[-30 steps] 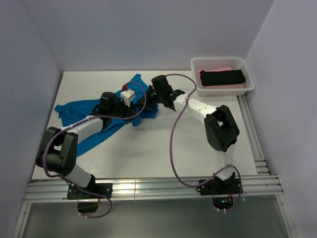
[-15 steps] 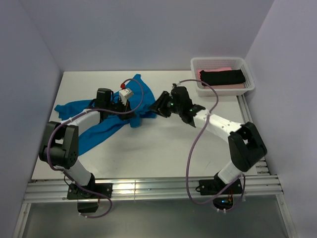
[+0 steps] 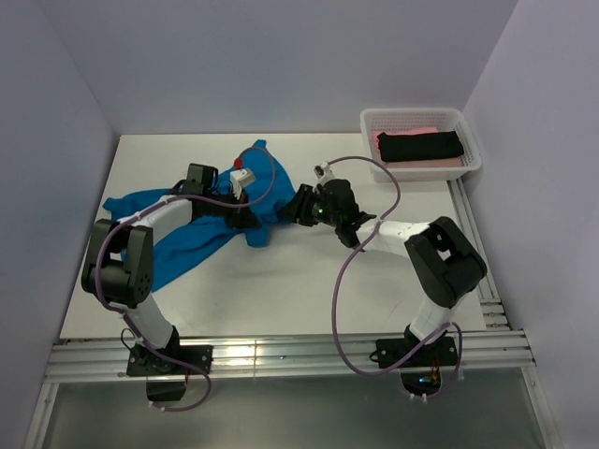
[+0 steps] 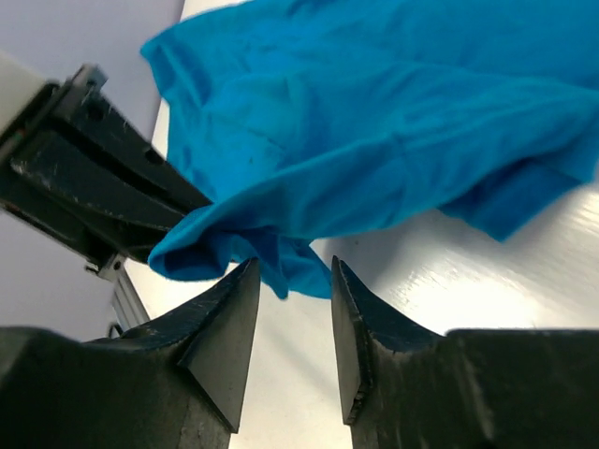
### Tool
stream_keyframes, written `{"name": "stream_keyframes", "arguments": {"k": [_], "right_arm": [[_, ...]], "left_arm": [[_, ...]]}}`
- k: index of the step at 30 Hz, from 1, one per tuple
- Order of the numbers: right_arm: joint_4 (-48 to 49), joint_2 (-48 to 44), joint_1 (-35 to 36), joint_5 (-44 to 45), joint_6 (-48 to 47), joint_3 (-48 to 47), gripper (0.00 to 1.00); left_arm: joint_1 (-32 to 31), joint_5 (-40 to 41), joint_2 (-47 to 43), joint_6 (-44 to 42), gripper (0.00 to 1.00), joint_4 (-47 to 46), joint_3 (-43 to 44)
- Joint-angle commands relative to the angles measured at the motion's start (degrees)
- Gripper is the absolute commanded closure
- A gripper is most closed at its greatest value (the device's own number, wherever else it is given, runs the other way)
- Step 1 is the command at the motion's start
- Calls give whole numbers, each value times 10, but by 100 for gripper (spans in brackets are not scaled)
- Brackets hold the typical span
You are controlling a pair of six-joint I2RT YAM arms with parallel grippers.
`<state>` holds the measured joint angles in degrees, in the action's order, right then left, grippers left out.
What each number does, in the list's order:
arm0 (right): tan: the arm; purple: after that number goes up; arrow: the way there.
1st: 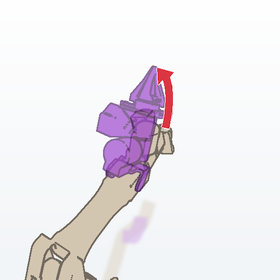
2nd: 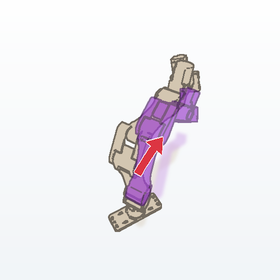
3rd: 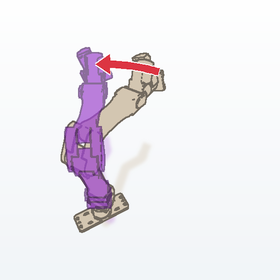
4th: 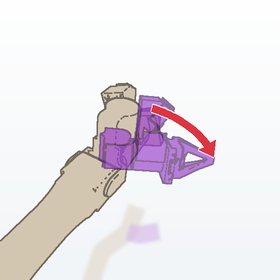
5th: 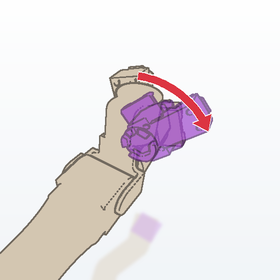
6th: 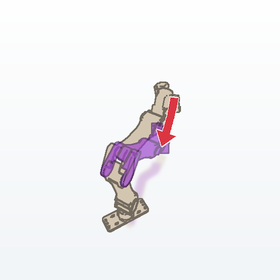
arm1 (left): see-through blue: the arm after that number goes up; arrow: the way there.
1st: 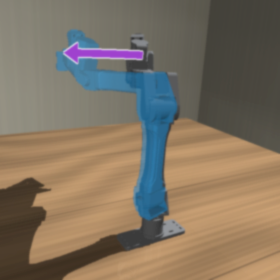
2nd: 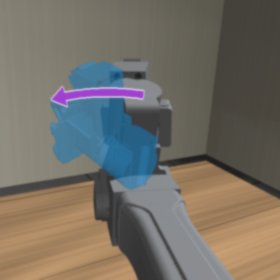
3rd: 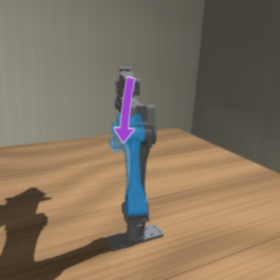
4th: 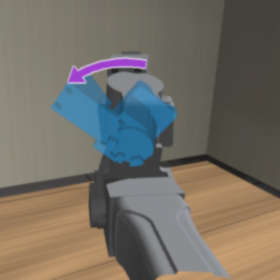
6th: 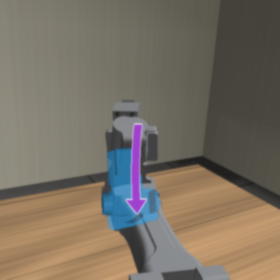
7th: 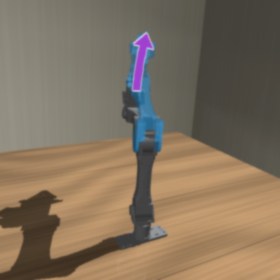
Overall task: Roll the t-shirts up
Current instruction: Flatten the tshirt
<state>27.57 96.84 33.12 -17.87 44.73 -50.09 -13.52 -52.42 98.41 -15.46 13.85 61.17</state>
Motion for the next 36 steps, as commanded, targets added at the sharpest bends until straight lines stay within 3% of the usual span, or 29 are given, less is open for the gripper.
{"name": "stream_keyframes", "arguments": {"k": [1, 7, 13, 29, 34, 35, 36], "right_arm": [[91, 14, 12, -35, -65, -21, 56], [81, 38, 25, -31, -82, -45, 54], [83, 47, 36, -38, -90, -50, 60], [119, 29, 38, -19, -93, 10, 62], [126, 27, 38, -19, -91, 11, 67], [125, 28, 39, -19, -90, 10, 72], [126, 29, 39, -22, -90, 9, 83]], "left_arm": [[1, -25, -1, -20, 100, 22, 19], [1, -31, 2, -26, 100, 33, 23], [1, -28, 3, -24, 100, 33, 26], [6, -41, -4, -16, 100, 42, 33], [7, -43, -2, -19, 100, 46, 35], [7, -43, -2, -19, 100, 46, 35], [7, -43, 0, -18, 100, 47, 37]]}}
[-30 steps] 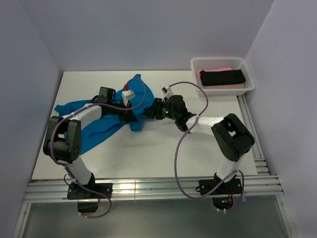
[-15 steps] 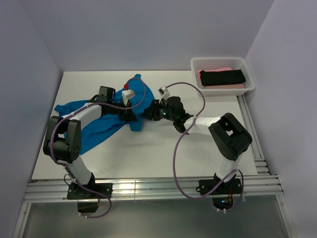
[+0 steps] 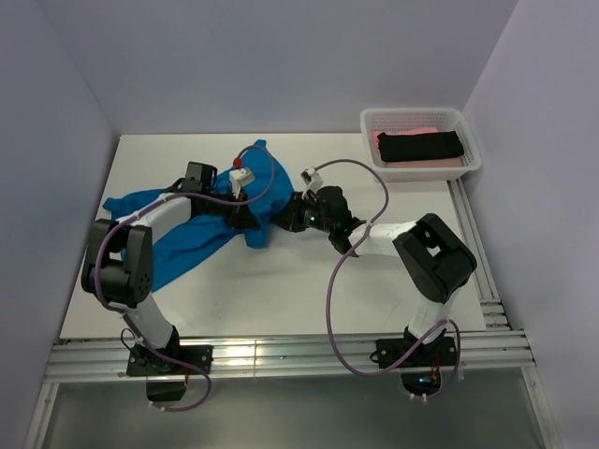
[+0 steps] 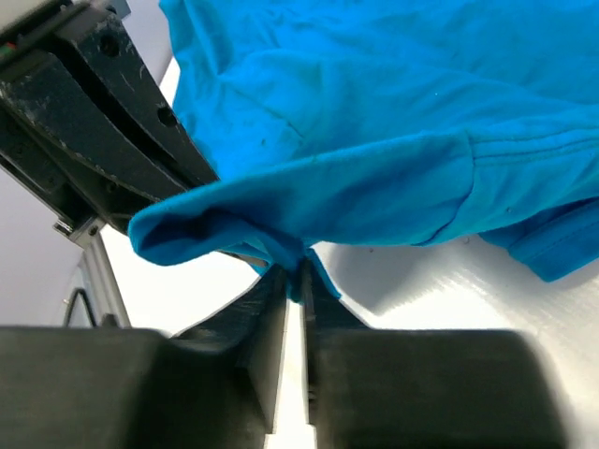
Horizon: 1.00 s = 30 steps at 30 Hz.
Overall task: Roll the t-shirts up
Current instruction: Flatten the tshirt
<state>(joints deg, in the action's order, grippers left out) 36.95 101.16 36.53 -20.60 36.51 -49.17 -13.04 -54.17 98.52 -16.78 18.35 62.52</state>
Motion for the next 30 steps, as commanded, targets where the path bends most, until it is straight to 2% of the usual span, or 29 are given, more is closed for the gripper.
{"name": "stream_keyframes", "arguments": {"k": [1, 3, 4, 7, 11, 12, 14, 15, 16, 18, 21, 23, 24, 25, 26, 29, 30], "right_arm": [[32, -15, 5, 2, -7, -1, 87], [38, -17, 4, -3, 0, -1, 93], [40, -21, 4, -6, 2, 4, 100], [36, -46, 4, -17, 21, 17, 100], [14, -118, 9, -15, 66, 85, 100], [4, -137, 8, -9, 69, 102, 100], [-68, -194, 9, 7, 71, 129, 100], [-92, -211, 9, 12, 70, 135, 100], [-130, -244, 9, 13, 71, 148, 100], [-173, -276, 10, 14, 72, 156, 100], [-246, -349, 12, 27, 70, 166, 100], [-311, -374, 11, 53, 70, 159, 100], [-357, -394, 10, 87, 68, 144, 100], [-365, -401, 6, 101, 66, 137, 100], [-381, -407, 1, 114, 64, 131, 100], [-417, -400, -39, 159, 59, 98, 100], [-429, -380, -47, 172, 54, 70, 100]], "left_arm": [[2, -23, 2, -5, 100, 9, 26], [2, -23, 10, -11, 100, 19, 36], [2, -23, 11, -12, 100, 21, 37], [2, -9, 9, -10, 95, 25, 41], [2, 43, -24, -12, 77, 29, 35], [3, 75, -34, -10, 65, 28, 31], [3, 105, -59, -19, 56, 38, 24], [3, 124, -67, -20, 28, 44, 20], [5, 148, -74, -22, 16, 48, 17], [20, 150, -97, -33, 1, 66, 6], [70, 155, -134, -53, 0, 87, -12], [114, 186, -171, -75, 0, 107, -34], [135, 228, -186, -108, 0, 112, -60], [135, 229, -203, -122, 1, 106, -60], [159, 295, -238, -133, 0, 94, -99], [176, 409, -285, -139, 0, 14, -176], [185, 415, -286, -127, 0, 1, -185]]}}
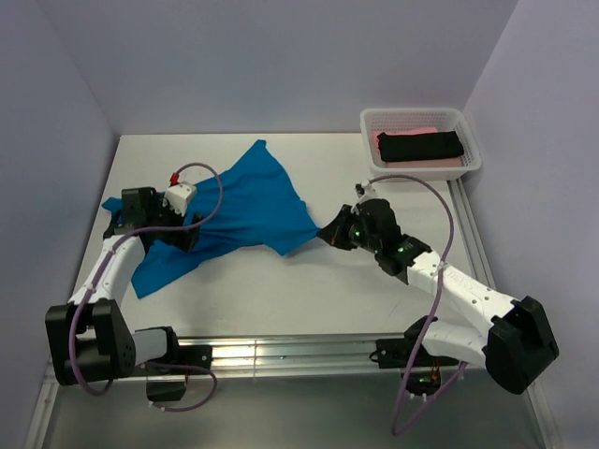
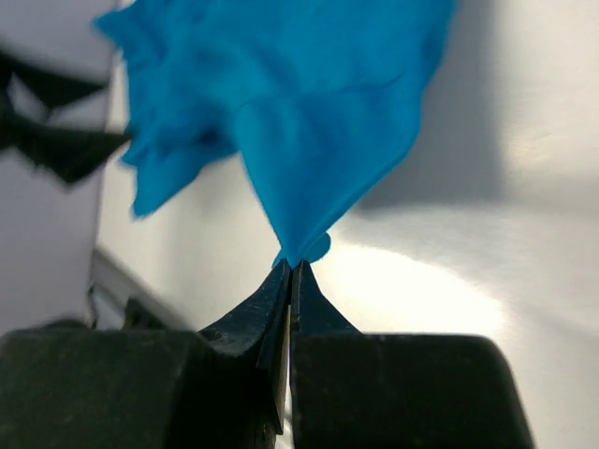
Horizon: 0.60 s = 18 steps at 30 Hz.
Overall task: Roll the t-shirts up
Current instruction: Flatten the tshirt
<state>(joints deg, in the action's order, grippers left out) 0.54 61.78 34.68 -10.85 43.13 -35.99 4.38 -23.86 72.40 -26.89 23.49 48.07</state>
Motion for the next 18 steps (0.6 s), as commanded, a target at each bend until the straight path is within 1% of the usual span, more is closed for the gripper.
{"name": "stream_keyframes", "arguments": {"k": [1, 2, 3, 4, 5, 8, 13, 18], "right_arm": [[-83, 25, -33, 85, -18, -74, 100], [-91, 35, -43, 93, -19, -85, 100], [-91, 49, -48, 92, -17, -94, 100], [-79, 54, -55, 85, -15, -94, 100], [-73, 57, -68, 74, -12, -92, 100], [-70, 69, -85, 80, -7, -95, 100], [-79, 77, -116, 82, -9, -113, 100], [-104, 83, -153, 85, -9, -127, 100]], "left_arm": [[23, 106, -18, -19, 0, -49, -40], [53, 92, 15, -17, 1, -8, -17], [72, 55, 38, -20, 1, 12, -1], [89, 44, 61, -21, 0, 31, 15], [121, 38, 103, -21, 0, 44, 36], [156, 50, 160, -28, 0, 52, 43], [163, 113, 202, 3, 1, -2, 37], [157, 101, 297, 35, 3, 8, 109]]}}
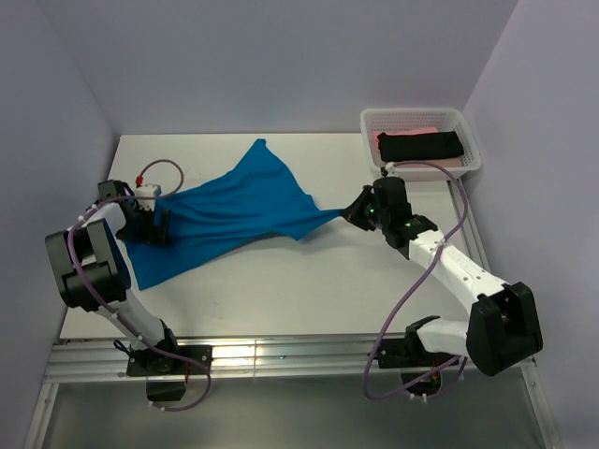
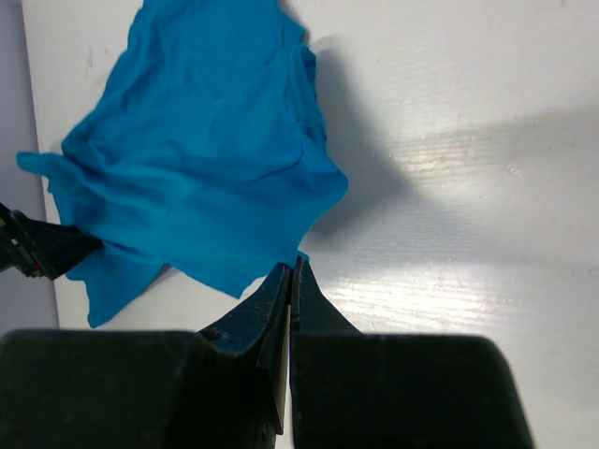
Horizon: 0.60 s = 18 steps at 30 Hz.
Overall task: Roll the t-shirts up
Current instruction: Flatten the tshirt
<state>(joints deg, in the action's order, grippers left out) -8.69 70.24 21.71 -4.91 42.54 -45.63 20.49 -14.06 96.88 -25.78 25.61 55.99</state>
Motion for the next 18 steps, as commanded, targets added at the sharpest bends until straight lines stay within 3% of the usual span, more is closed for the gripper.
{"name": "stream_keyframes", "arguments": {"k": [1, 6, 13, 18], "right_arm": [[-16, -5, -39, 23, -4, -29, 100], [-29, -34, -78, 16, -9, -3, 100], [-69, -97, -137, 21, -13, 32, 100], [-106, -157, -154, 35, -15, 31, 100]], "left_arm": [[-20, 11, 63, 29, 3, -24, 46], [-119, 76, 115, 68, 3, -40, 95], [-273, 75, 241, 118, 3, 9, 305], [-333, 88, 282, 121, 1, 36, 389]]}}
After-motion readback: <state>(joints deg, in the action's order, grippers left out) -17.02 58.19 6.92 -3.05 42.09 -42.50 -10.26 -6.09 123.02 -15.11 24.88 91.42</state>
